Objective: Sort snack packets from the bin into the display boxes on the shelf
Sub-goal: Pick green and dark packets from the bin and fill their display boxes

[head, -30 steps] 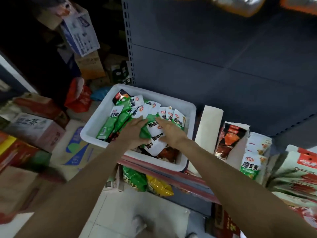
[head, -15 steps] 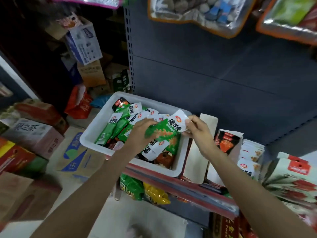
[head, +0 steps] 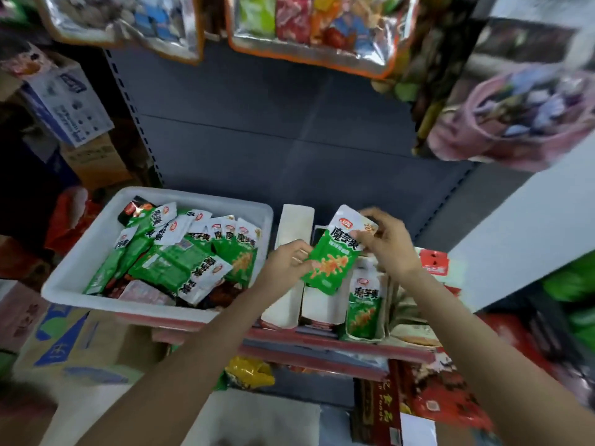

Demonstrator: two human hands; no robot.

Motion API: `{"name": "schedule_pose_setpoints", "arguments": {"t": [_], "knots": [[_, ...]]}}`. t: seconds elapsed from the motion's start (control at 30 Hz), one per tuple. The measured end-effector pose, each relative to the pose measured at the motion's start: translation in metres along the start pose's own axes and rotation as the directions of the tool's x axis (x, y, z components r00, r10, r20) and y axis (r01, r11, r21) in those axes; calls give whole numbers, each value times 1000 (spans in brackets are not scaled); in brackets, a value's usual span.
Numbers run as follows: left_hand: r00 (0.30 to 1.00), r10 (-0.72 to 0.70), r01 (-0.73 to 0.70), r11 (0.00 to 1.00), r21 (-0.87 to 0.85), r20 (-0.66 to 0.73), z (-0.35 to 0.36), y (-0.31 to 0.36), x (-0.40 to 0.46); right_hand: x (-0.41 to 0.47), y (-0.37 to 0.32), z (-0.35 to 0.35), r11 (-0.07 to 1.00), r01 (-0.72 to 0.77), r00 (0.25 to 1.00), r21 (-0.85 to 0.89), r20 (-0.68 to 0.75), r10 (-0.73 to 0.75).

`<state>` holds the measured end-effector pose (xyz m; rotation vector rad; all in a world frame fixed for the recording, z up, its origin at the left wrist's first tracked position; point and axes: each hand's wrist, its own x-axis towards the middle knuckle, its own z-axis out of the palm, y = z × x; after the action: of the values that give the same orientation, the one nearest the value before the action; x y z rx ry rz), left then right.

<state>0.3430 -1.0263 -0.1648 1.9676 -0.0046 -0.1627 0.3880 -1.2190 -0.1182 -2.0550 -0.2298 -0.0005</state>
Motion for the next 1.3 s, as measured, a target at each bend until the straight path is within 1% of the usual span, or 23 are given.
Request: {"name": "schedule_pose_setpoints", "arguments": {"t": [0.07, 0.13, 0.23, 0.33, 0.37, 0.43, 0.5, 0.63, 0.73, 0.83, 0.93, 1.03, 1.07, 1.13, 1.2, 1.27, 1.3], "knots": [[999, -28, 29, 999, -24, 18, 22, 7, 7, 0, 7, -26, 988, 21, 999, -151, 30, -17], [998, -57, 59, 996, -60, 37, 41, 11, 14, -3, 14, -44, 954, 31, 995, -299, 97, -2], [986, -149, 152, 987, -43, 72, 62, 22, 23, -10, 24, -53, 903, 30, 988, -428, 149, 37], [963, -233, 235, 972, -1, 138, 78, 29, 27, -11, 33, -50, 866, 50, 978, -497, 199, 58], [956, -248, 253, 967, -17, 157, 81, 30, 28, -10, 36, -48, 859, 52, 975, -509, 214, 68], [944, -277, 298, 949, -104, 180, 87, 32, 29, -9, 44, -45, 860, 33, 971, -510, 219, 93], [934, -308, 338, 926, -169, 179, 90, 34, 30, -7, 51, -42, 871, 10, 972, -490, 210, 107], [930, -329, 357, 913, -199, 161, 91, 33, 31, -6, 57, -39, 841, 50, 969, -539, 231, 90], [941, -304, 329, 924, -197, 145, 89, 34, 30, -6, 59, -37, 805, 73, 964, -588, 248, 93], [959, -256, 274, 947, -169, 118, 81, 35, 28, -7, 58, -36, 851, 56, 964, -522, 252, 91], [984, -173, 177, 979, -103, 48, 68, 32, 24, -7, 55, -35, 883, 62, 972, -464, 231, 53], [998, -31, 33, 999, 33, -51, 48, 30, 12, -7, 41, -23, 908, 87, 979, -411, 202, -3], [996, 22, -13, 996, 93, -91, 40, 29, 7, -8, 34, -15, 922, 96, 979, -376, 204, -18], [981, 97, -60, 975, 214, -168, 20, 23, -4, -8, 16, 5, 943, 112, 974, -313, 221, -42], [955, 157, -66, 939, 337, -250, -4, 12, -15, -7, 0, 31, 955, 132, 966, -266, 251, -64], [931, 184, -20, 889, 458, -315, -30, -5, -25, -7, -13, 61, 955, 155, 954, -252, 288, -79], [925, 174, 19, 868, 497, -339, -44, -16, -29, -7, -19, 76, 950, 176, 946, -258, 313, -90]]}}
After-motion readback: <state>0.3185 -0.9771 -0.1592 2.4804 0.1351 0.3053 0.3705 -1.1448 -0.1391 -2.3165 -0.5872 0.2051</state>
